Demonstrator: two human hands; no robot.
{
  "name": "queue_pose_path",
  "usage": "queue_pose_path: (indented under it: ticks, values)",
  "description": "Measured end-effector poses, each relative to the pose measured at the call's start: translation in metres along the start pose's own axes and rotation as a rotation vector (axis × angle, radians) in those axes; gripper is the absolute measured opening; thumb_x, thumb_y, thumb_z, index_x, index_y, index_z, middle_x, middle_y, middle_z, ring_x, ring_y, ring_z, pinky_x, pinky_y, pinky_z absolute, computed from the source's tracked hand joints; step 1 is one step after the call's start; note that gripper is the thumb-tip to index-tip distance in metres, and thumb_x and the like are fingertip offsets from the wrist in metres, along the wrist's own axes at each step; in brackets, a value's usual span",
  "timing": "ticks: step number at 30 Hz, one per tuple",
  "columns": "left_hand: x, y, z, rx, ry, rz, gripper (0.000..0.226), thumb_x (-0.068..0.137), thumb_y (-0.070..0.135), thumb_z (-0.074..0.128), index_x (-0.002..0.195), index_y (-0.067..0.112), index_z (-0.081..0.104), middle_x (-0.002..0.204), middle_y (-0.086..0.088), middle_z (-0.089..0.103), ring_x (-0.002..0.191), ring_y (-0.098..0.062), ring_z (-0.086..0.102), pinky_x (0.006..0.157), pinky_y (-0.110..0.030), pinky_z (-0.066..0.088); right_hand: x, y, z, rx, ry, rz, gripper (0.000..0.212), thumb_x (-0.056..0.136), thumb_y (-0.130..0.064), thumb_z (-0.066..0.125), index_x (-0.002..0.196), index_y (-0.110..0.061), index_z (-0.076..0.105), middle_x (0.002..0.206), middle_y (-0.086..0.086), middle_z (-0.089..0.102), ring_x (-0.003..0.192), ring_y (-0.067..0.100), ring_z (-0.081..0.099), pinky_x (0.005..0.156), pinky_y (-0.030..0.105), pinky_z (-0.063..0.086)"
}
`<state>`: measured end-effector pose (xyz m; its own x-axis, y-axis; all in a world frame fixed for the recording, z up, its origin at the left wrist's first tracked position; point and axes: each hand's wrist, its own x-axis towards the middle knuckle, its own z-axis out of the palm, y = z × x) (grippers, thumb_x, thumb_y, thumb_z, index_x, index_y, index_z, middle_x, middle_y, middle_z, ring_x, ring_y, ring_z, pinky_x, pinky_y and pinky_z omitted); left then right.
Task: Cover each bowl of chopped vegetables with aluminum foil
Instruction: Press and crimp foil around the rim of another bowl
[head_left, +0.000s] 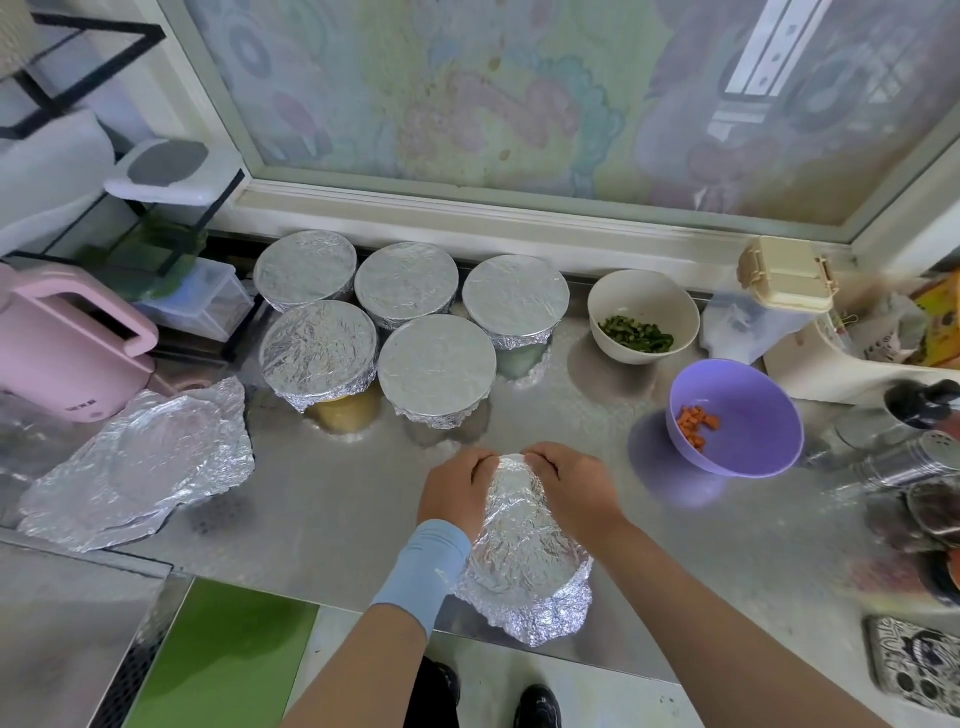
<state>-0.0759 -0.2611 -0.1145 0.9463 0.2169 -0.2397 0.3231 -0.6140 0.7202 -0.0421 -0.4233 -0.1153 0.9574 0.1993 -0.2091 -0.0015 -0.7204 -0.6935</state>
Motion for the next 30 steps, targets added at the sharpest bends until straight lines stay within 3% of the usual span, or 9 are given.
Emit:
queue_pose_path:
  ticks: [3, 5, 7, 11, 16, 22, 26, 28, 30]
  values:
    - [-0.011, -0.002, -0.001, 0.052, 0.033, 0.004, 0.027, 0.102, 0.022, 0.045, 0.117, 0.019, 0.066, 0.113, 0.002, 0.069, 0.099, -0.015, 0.060, 0.084, -0.021, 0.042, 0.000, 0.001, 0.000, -0.108, 0.041, -0.103, 0.023, 0.097, -0.028, 0.056, 0.114, -0.024, 0.071, 0.124, -0.005, 0.063, 0.118, 0.015, 0.053, 0.097, 0.021, 0.036]
    - [-0.010, -0.001, -0.003, 0.052, 0.026, 0.052, 0.034, 0.101, 0.015, 0.044, 0.131, 0.019, 0.060, 0.130, 0.004, 0.061, 0.120, -0.015, 0.054, 0.101, -0.025, 0.041, -0.006, 0.000, 0.005, -0.151, 0.173, -0.148, 0.022, 0.094, -0.021, 0.062, 0.114, -0.017, 0.071, 0.120, 0.000, 0.064, 0.112, 0.021, 0.056, 0.092, 0.024, 0.040]
    - [-0.004, 0.003, -0.005, 0.040, -0.019, 0.124, 0.037, 0.099, 0.012, 0.045, 0.132, 0.022, 0.060, 0.133, 0.007, 0.059, 0.124, -0.012, 0.052, 0.107, -0.027, 0.040, -0.014, -0.002, 0.010, -0.138, 0.217, -0.115, 0.021, 0.094, -0.021, 0.061, 0.112, -0.016, 0.071, 0.111, 0.000, 0.065, 0.102, 0.022, 0.060, 0.084, 0.027, 0.045]
    - [0.006, 0.010, -0.004, 0.017, -0.102, 0.133, 0.024, 0.099, 0.025, 0.053, 0.116, 0.024, 0.070, 0.110, 0.006, 0.071, 0.099, -0.012, 0.064, 0.091, -0.027, 0.049, -0.020, -0.004, 0.015, 0.026, 0.202, 0.031, 0.020, 0.098, -0.028, 0.055, 0.107, -0.024, 0.071, 0.098, -0.008, 0.071, 0.087, 0.013, 0.063, 0.075, 0.022, 0.045]
    - [0.006, 0.006, -0.001, 0.007, -0.065, 0.102, 0.023, 0.099, 0.029, 0.054, 0.110, 0.023, 0.072, 0.098, 0.004, 0.073, 0.082, -0.009, 0.060, 0.081, -0.022, 0.048, -0.018, -0.005, 0.011, 0.112, 0.180, 0.112, 0.018, 0.096, -0.032, 0.056, 0.101, -0.029, 0.074, 0.085, -0.013, 0.072, 0.077, 0.006, 0.061, 0.065, 0.004, 0.038]
    - [-0.003, 0.007, 0.001, 0.025, 0.024, 0.055, 0.025, 0.101, 0.028, 0.049, 0.109, 0.021, 0.071, 0.099, 0.004, 0.072, 0.085, -0.013, 0.061, 0.079, -0.022, 0.045, -0.010, -0.008, 0.006, 0.043, 0.103, 0.024, 0.018, 0.096, -0.032, 0.057, 0.100, -0.028, 0.074, 0.083, -0.012, 0.071, 0.075, 0.009, 0.061, 0.072, 0.023, 0.048]
    - [-0.017, 0.003, -0.001, 0.097, 0.111, 0.069, 0.024, 0.101, 0.018, 0.045, 0.104, 0.018, 0.069, 0.100, 0.003, 0.068, 0.089, -0.013, 0.057, 0.082, -0.026, 0.047, 0.000, -0.010, 0.006, -0.135, 0.064, -0.199, 0.015, 0.093, -0.026, 0.062, 0.102, -0.023, 0.074, 0.107, -0.003, 0.068, 0.103, 0.018, 0.058, 0.091, 0.031, 0.046]
    - [-0.015, 0.001, -0.001, 0.174, 0.151, 0.202, 0.024, 0.097, 0.009, 0.050, 0.108, 0.016, 0.069, 0.111, 0.001, 0.063, 0.105, -0.018, 0.051, 0.093, -0.027, 0.044, 0.000, -0.008, 0.010, -0.283, 0.206, -0.277, 0.016, 0.085, -0.017, 0.072, 0.100, -0.018, 0.074, 0.103, 0.003, 0.062, 0.098, 0.026, 0.054, 0.085, 0.038, 0.047]
    - [-0.010, 0.005, -0.001, 0.216, 0.156, 0.303, 0.024, 0.094, 0.006, 0.056, 0.111, 0.014, 0.070, 0.110, -0.003, 0.061, 0.107, -0.021, 0.048, 0.089, -0.027, 0.042, -0.004, -0.006, 0.014, -0.375, 0.309, -0.316, 0.016, 0.076, -0.008, 0.077, 0.088, -0.018, 0.071, 0.089, 0.001, 0.056, 0.082, 0.025, 0.052, 0.070, 0.036, 0.049]
